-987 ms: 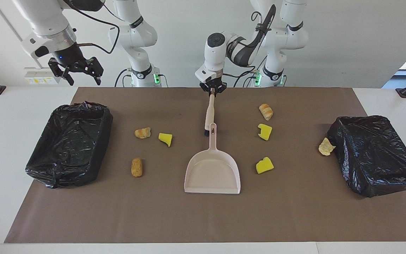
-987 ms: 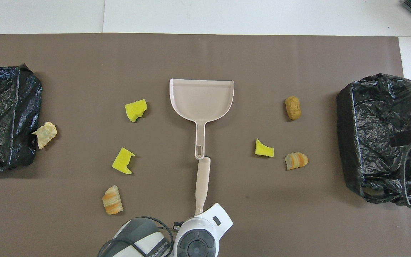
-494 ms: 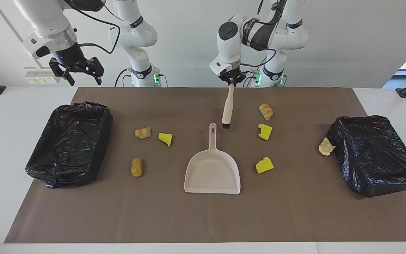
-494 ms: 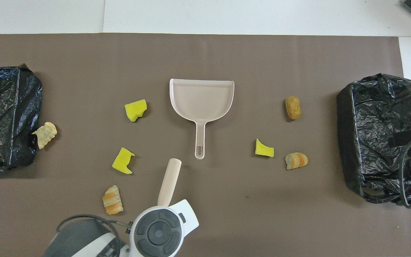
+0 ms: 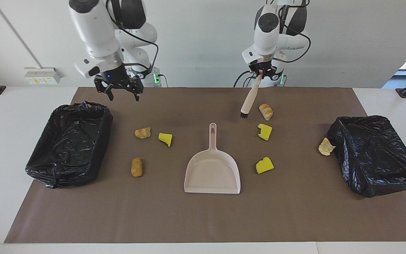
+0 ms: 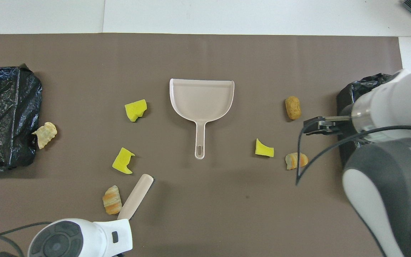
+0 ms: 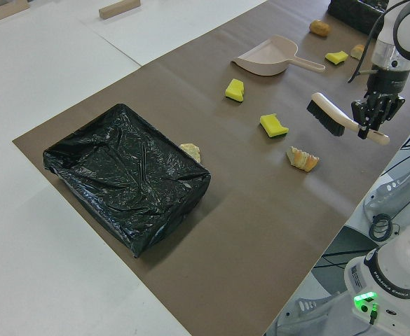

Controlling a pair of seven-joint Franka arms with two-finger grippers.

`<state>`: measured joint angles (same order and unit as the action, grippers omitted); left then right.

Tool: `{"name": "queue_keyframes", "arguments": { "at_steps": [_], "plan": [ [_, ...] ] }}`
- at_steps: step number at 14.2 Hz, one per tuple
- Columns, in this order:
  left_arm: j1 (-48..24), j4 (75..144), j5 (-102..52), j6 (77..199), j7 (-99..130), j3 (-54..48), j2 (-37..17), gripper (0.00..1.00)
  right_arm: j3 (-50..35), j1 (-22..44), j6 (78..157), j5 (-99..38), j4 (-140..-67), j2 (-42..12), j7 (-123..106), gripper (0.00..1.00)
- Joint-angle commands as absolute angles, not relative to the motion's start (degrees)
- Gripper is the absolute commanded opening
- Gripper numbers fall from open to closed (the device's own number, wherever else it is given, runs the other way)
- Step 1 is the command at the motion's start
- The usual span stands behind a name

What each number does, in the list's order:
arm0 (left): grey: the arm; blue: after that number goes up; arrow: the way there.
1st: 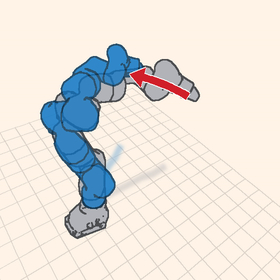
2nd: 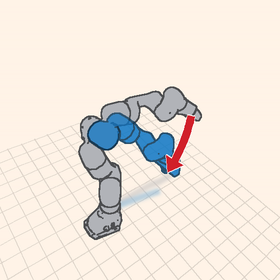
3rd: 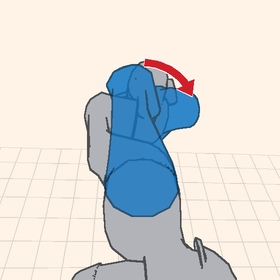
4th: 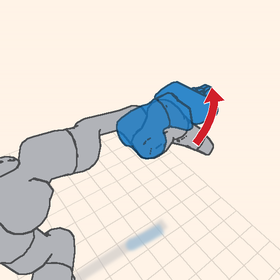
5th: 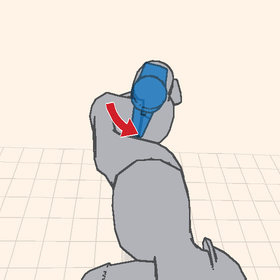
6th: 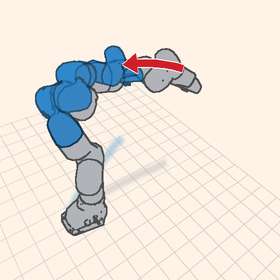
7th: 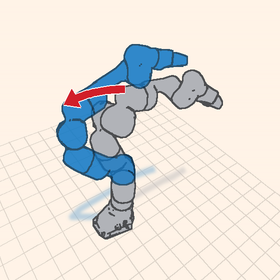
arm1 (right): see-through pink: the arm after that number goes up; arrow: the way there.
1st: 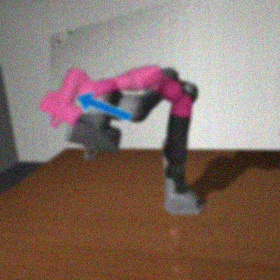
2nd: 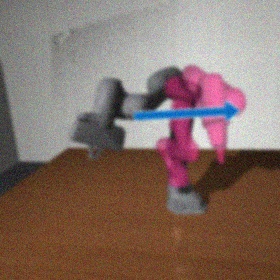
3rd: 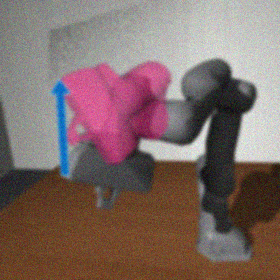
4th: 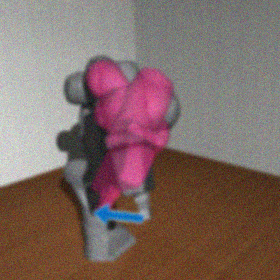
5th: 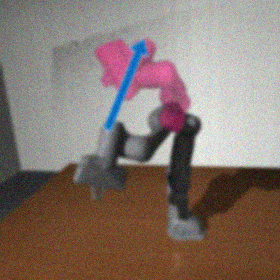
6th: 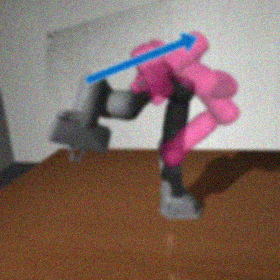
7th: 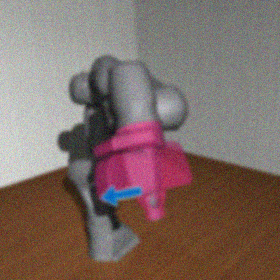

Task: Sweep and dump trash in bin
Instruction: 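Lift the brush with the left gripper while the right gripper grasps the dustpan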

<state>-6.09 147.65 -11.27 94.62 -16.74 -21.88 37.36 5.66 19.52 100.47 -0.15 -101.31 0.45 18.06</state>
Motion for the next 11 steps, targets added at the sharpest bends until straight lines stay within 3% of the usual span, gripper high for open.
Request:
{"name": "queue_keyframes", "arguments": {
  "at_steps": [1,6,9,11],
  "plan": [
    [-7.21,153.45,-11.87,97.29,-32.28,-13.38,40.78,0.0,6.06,25.81,107.02,-1.58,-100.37,-7.09,27.2,1.0],
    [-3.97,158.82,-11.43,101.42,-47.86,-12.75,39.29,0.0,5.71,34.61,115.82,-8.6,-97.47,-17.3,39.36,1.0],
    [-2.46,158.82,-9.25,106.41,-52.9,-12.31,34.3,0.0,5.71,38.48,119.17,-8.53,-95.46,-22.57,45.07,1.0],
    [-3.07,158.21,-4.68,112.12,-55.53,-6.89,29.82,0.0,5.8,40.51,119.79,-7.91,-93.61,-25.39,45.79,1.0]
  ]
}}
